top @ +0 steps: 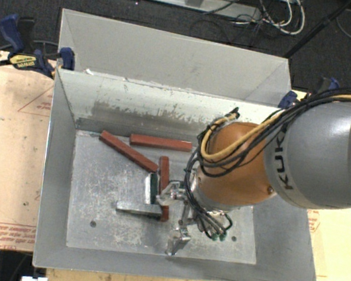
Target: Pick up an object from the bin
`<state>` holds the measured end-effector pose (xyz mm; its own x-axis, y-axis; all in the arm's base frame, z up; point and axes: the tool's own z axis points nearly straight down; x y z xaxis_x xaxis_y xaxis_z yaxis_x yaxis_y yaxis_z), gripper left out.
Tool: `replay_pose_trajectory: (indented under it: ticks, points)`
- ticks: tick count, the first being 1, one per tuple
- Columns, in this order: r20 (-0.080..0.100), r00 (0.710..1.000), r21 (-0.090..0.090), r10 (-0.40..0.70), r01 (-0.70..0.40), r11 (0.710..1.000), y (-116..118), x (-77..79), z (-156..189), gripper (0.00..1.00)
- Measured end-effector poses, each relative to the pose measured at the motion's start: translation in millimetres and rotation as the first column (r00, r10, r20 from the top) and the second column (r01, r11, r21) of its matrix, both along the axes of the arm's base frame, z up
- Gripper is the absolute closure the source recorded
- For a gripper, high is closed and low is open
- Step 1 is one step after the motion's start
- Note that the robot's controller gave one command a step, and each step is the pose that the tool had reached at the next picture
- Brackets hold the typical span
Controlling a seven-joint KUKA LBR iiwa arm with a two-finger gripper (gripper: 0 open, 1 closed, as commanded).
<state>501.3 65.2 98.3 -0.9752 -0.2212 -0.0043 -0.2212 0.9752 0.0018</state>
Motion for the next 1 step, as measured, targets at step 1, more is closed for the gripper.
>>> replay_pose_trajectory:
  ticks: [1]
  points:
    - [0.009,0.969,0.004,-0.245,0.245,0.969,39.7,45.4,-19.6,1.00]
